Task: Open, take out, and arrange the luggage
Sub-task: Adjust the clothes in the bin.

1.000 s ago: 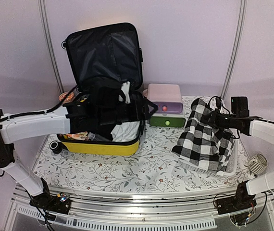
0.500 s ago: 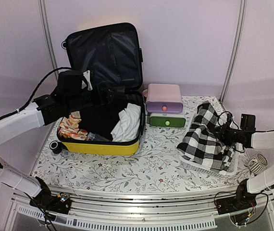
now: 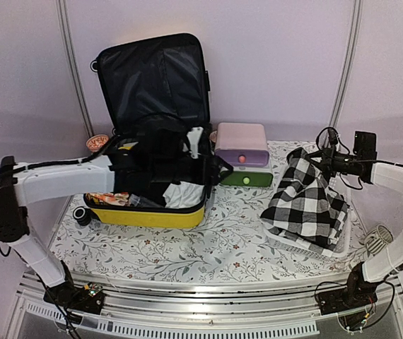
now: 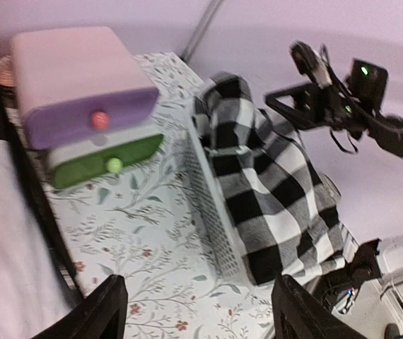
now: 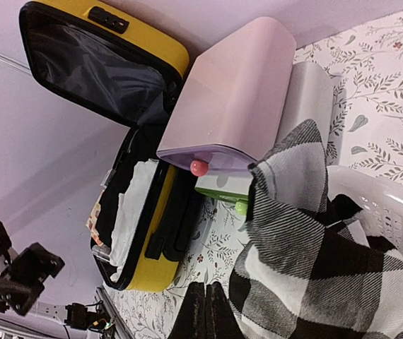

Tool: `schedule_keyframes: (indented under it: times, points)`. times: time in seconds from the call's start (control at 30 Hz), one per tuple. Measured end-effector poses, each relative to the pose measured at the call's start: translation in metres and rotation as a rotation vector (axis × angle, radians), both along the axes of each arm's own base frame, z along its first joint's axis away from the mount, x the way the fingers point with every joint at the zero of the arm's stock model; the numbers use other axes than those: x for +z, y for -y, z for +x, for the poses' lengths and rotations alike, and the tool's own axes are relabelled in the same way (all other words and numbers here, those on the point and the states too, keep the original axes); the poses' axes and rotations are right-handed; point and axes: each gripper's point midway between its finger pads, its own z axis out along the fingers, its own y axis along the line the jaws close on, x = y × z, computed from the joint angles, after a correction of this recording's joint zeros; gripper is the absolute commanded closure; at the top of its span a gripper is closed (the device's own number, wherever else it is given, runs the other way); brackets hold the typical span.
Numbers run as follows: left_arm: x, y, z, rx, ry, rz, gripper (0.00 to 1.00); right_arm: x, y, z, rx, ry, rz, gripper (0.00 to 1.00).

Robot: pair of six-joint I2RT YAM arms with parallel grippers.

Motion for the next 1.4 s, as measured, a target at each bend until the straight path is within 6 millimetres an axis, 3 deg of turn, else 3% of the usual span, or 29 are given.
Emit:
schedule_keyframes:
  times: [0.17, 0.23, 0.43, 0.5, 0.63, 0.8, 0.9, 1.03, 1.2, 1.3, 1.37, 1.4]
  points:
    - [-0.026, 0.074, -0.031, -0.162, -0.01, 0.019, 0.33, -0.025, 0.001, 0.007, 0.0, -0.096, 0.008, 0.97]
    - [-0.03, 0.101, -0.038, -0.21, -0.004, 0.008, 0.33, -0.029, 0.004, 0.003, -0.027, -0.107, -0.011, 0.9]
    - [-0.045, 0.178, -0.053, -0.329, 0.021, -0.027, 0.34, -0.038, 0.014, -0.043, -0.128, -0.111, -0.071, 0.82]
    - [-0.057, 0.199, -0.057, -0.366, 0.02, -0.027, 0.35, -0.043, 0.015, -0.055, -0.144, -0.111, -0.074, 0.82]
    - [-0.085, 0.231, -0.063, -0.427, -0.004, -0.015, 0.36, -0.066, 0.016, -0.076, -0.168, -0.173, -0.041, 0.7]
    - [-0.124, 0.245, -0.069, -0.466, -0.056, 0.021, 0.36, -0.067, 0.023, -0.077, -0.202, -0.204, -0.018, 0.66]
    - [-0.135, 0.247, -0.073, -0.482, -0.086, 0.027, 0.36, -0.046, 0.032, -0.069, -0.235, -0.172, -0.059, 0.63]
    - [-0.136, 0.249, -0.077, -0.491, -0.119, 0.012, 0.37, -0.004, 0.049, -0.06, -0.311, -0.065, -0.162, 0.6]
    - [-0.144, 0.251, -0.08, -0.501, -0.149, 0.006, 0.37, 0.035, 0.052, -0.056, -0.297, 0.04, -0.232, 0.7]
    - [-0.143, 0.253, -0.081, -0.504, -0.15, 0.001, 0.37, 0.04, 0.033, -0.045, -0.196, 0.052, -0.232, 0.82]
    - [-0.144, 0.253, -0.081, -0.504, -0.149, 0.001, 0.37, 0.035, 0.016, -0.037, -0.12, 0.044, -0.217, 0.97]
    - [-0.144, 0.253, -0.08, -0.503, -0.15, 0.002, 0.36, 0.029, 0.008, -0.034, -0.082, 0.034, -0.202, 0.98]
